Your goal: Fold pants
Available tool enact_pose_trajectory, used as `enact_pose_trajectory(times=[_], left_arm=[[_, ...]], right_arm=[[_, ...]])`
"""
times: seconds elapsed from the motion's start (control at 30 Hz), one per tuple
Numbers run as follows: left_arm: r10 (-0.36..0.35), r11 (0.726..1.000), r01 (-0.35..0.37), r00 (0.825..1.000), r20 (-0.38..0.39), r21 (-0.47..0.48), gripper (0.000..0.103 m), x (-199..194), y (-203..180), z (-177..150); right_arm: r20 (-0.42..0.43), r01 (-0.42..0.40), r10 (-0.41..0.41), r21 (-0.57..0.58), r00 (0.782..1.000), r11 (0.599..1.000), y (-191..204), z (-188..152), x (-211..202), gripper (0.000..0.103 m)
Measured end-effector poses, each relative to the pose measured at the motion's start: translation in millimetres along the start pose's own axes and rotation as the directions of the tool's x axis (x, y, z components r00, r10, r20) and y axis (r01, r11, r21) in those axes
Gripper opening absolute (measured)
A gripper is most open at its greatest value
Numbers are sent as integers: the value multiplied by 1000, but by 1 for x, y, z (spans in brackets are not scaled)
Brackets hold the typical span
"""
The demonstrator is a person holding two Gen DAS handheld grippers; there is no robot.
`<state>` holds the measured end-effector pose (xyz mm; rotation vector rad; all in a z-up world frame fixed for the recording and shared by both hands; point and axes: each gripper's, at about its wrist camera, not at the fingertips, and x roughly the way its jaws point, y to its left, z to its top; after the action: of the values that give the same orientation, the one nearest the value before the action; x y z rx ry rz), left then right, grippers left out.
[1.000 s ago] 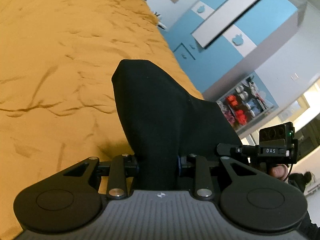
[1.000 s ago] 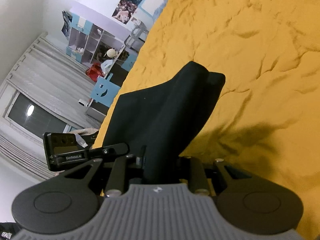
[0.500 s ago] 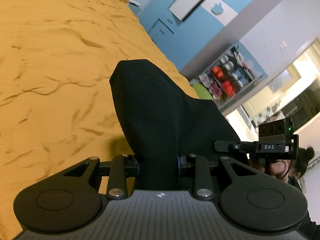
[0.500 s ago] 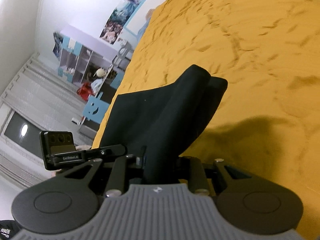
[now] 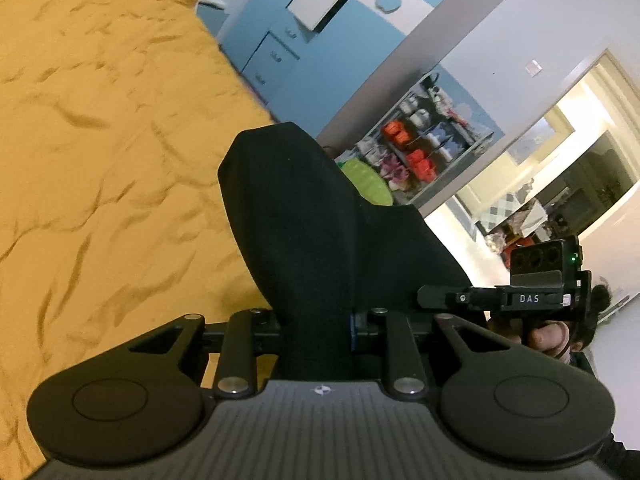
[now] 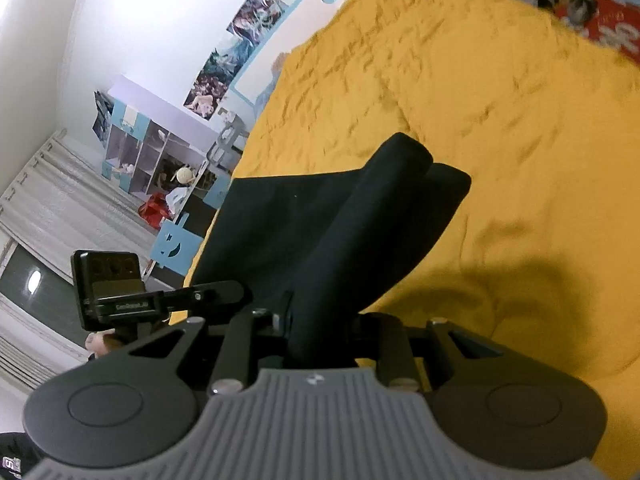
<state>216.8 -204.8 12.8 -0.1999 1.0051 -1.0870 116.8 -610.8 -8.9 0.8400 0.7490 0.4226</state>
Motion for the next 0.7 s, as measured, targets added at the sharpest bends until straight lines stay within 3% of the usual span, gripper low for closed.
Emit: enact_pose_trajectory(times=[0.33, 0.5, 0.7], left_arm=[[-90, 992, 95, 994, 58, -88, 27, 43, 19, 48], [-86, 984, 87, 996, 16, -154, 27, 95, 41, 61], [-58, 977, 45, 997, -57, -209, 27, 150, 72, 58]], right_arm=[[22, 11, -11, -16, 1000, 1000, -26, 82, -14, 18], [-9, 49, -49, 31, 999, 998, -72, 108, 4, 18], [-56, 84, -79, 109, 995, 990, -142, 113, 32, 17]])
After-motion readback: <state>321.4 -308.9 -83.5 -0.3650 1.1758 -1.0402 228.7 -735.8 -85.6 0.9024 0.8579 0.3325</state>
